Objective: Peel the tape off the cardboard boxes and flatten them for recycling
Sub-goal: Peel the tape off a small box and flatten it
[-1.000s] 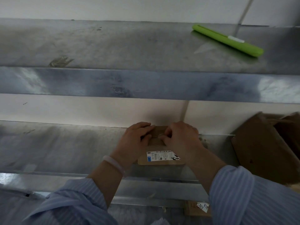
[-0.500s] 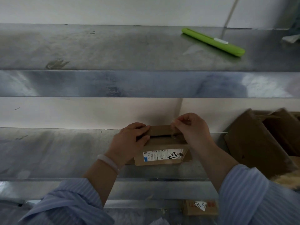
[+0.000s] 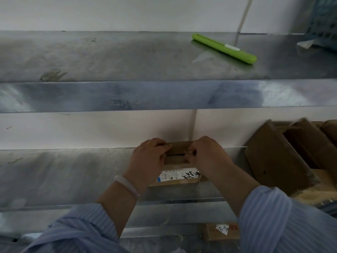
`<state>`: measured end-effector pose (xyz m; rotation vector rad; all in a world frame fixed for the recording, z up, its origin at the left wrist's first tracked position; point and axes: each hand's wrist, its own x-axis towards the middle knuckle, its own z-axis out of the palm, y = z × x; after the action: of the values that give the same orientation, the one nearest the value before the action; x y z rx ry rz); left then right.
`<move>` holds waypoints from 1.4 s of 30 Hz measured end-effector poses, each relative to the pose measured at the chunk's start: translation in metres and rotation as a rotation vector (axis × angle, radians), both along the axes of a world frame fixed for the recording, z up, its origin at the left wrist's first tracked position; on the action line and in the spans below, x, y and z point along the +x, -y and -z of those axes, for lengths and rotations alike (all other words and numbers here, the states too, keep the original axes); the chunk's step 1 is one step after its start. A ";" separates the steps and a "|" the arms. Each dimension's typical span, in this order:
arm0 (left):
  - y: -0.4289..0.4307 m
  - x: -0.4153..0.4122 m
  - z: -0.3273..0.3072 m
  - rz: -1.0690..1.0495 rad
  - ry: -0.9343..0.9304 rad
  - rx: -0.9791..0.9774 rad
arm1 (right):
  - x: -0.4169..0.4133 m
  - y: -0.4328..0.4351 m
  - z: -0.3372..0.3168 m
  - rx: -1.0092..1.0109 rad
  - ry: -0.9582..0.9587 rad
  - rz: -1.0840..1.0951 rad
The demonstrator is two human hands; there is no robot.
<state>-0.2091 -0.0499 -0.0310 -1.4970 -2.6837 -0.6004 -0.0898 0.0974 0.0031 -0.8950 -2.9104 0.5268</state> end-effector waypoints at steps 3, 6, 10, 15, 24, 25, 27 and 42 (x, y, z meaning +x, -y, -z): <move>-0.003 0.007 0.002 -0.036 -0.074 0.000 | -0.002 0.002 -0.003 0.035 0.040 -0.004; -0.004 0.011 0.006 -0.070 -0.075 0.000 | -0.003 0.005 -0.001 0.112 0.037 -0.020; -0.005 0.007 0.009 -0.078 -0.046 0.003 | 0.007 -0.005 0.004 -0.094 -0.170 0.122; -0.005 0.008 0.009 -0.086 -0.048 0.004 | 0.029 -0.030 0.008 -0.345 -0.456 0.345; -0.005 0.009 0.006 -0.080 -0.018 0.007 | 0.043 -0.026 0.040 -0.197 -0.393 0.241; -0.005 0.009 0.006 -0.077 -0.021 0.007 | 0.044 -0.024 0.041 -0.333 -0.447 0.308; -0.005 0.008 0.006 -0.075 -0.025 0.007 | 0.045 -0.025 0.040 -0.696 -0.566 0.429; -0.004 0.009 0.005 -0.057 -0.031 0.049 | 0.047 -0.044 0.035 -1.293 -0.510 0.381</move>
<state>-0.1996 -0.0455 -0.0361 -1.4015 -2.6580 -0.6299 -0.0431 0.1412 -0.0322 -1.0577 -1.6277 2.2162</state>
